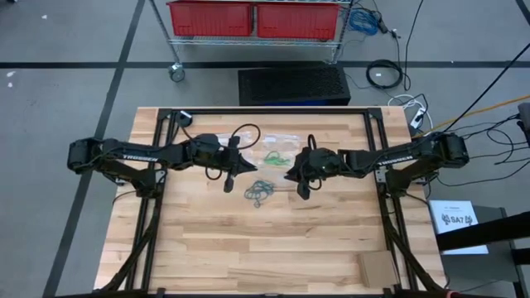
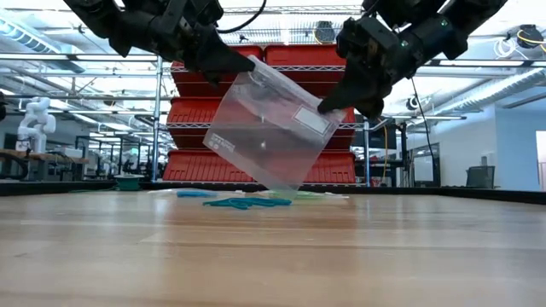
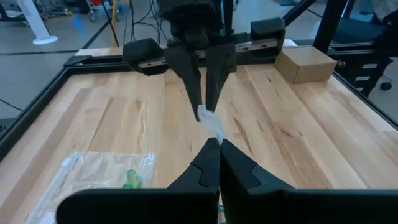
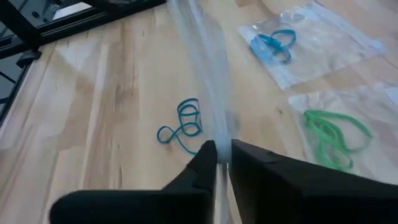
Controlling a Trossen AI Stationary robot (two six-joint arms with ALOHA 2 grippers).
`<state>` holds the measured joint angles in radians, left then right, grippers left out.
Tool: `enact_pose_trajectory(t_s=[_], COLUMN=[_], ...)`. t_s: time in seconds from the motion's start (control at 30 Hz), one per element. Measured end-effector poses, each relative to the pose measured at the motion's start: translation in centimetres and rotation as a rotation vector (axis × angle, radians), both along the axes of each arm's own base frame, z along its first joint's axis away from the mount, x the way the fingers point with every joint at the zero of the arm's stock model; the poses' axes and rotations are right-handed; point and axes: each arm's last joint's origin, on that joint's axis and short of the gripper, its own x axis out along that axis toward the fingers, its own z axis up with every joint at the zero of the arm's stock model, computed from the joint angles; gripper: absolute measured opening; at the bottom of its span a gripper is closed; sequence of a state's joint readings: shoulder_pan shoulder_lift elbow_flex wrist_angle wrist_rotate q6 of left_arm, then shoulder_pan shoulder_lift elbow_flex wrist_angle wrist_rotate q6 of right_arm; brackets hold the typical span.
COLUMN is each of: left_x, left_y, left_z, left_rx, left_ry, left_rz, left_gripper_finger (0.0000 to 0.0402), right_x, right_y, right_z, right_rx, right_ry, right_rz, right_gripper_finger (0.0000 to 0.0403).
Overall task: Sort rubber bands
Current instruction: Open the right transparent zip bag
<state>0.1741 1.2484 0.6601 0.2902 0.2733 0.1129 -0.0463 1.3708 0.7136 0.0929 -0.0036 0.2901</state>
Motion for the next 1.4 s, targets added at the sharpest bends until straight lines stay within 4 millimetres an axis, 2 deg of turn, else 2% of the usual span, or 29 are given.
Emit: enact_pose_trajectory(t_s=[0.57,1.1,1.27,1.33,1.4], left_x=[0.0,0.0,0.0,-0.1,-0.1], left_y=[0.1,0.1,0.1,0.1,0.1], left_z=[-0.2,-0.3,-0.3,-0.2,-0.1], left_rx=[0.001,0.001,0.001,0.001,0.002], left_ry=[0.021,0.026,0.026,0.025,0.018], left_rz=[0.021,0.028,0.028,0.03,0.032], left_gripper_finger=[0.0,0.0,0.0,0.0,0.0], right_x=[-0.4,-1.7,-1.7,-2.1,-2.1], right_y=[0.5,0.8,1.2,1.4,1.4], right_z=[-0.3,0.1,0.1,-0.1,0.4], right_rx=[0.032,0.078,0.078,0.094,0.102], right_ry=[0.061,0.132,0.146,0.211,0.231], right_rz=[-0.001,0.003,0.019,0.023,0.031], right_gripper_finger=[0.001,0.0012,0.0031,0.0045,0.0063])
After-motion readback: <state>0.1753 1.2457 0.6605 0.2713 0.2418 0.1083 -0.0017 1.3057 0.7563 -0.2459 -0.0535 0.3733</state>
